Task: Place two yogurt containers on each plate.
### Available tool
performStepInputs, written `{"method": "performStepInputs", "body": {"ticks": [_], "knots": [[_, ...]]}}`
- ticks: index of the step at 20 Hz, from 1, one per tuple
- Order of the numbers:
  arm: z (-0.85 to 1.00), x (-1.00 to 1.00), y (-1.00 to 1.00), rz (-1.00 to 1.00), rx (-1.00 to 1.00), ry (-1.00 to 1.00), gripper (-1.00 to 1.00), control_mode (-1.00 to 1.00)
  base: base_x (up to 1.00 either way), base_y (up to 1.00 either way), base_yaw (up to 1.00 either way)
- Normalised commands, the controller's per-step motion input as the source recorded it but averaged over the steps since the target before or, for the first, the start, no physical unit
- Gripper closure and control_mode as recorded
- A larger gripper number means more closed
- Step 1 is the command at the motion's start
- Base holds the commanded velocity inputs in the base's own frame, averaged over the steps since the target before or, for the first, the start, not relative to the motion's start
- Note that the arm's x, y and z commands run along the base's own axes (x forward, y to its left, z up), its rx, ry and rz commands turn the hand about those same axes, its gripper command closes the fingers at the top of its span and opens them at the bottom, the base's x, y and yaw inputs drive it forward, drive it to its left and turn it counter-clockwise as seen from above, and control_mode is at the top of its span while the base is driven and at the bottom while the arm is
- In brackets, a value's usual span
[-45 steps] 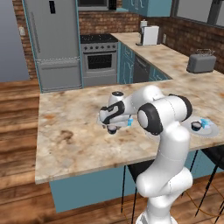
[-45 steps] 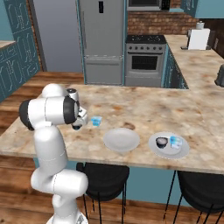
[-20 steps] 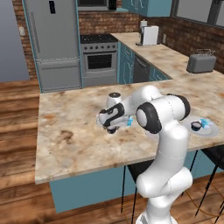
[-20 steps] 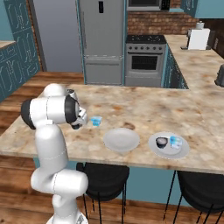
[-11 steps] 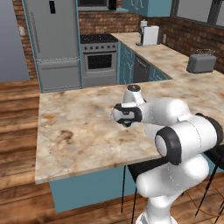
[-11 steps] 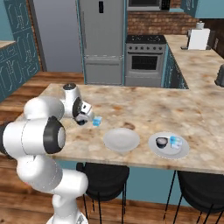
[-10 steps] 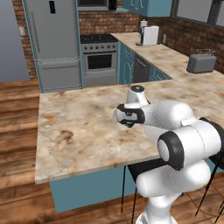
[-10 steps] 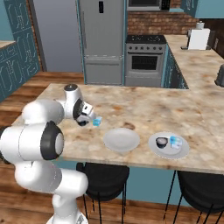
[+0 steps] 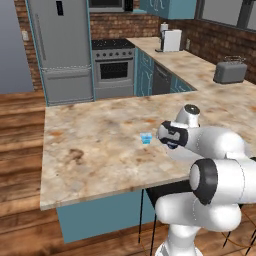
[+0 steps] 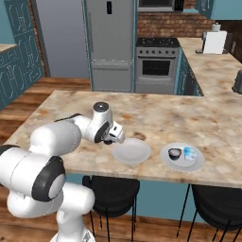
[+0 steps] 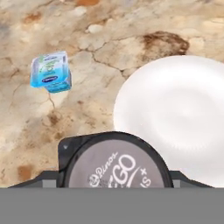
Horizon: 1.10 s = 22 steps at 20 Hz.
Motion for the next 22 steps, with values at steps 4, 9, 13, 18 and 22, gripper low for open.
{"method": "performStepInputs", "body": {"ticks": [4, 9, 13, 18, 22], "knots": [[-0.11, 0.57, -0.97, 0.04, 0.04, 0.07, 1.00, -1.00, 0.00, 0.00, 0.00], [-0.46, 0.50, -0.65, 0.07, 0.01, 0.13, 1.00, -1.00, 0.00, 0.00, 0.00], [-0.75, 0.44, -0.13, 0.03, -0.02, 0.06, 1.00, -1.00, 0.00, 0.00, 0.00], [-0.33, 0.35, -0.01, 0.02, 0.01, 0.00, -1.00, -1.00, 0.00, 0.00, 0.00], [0.31, 0.00, -0.08, 0.00, 0.00, 0.00, -1.00, -1.00, 0.00, 0.00, 0.00]]}}
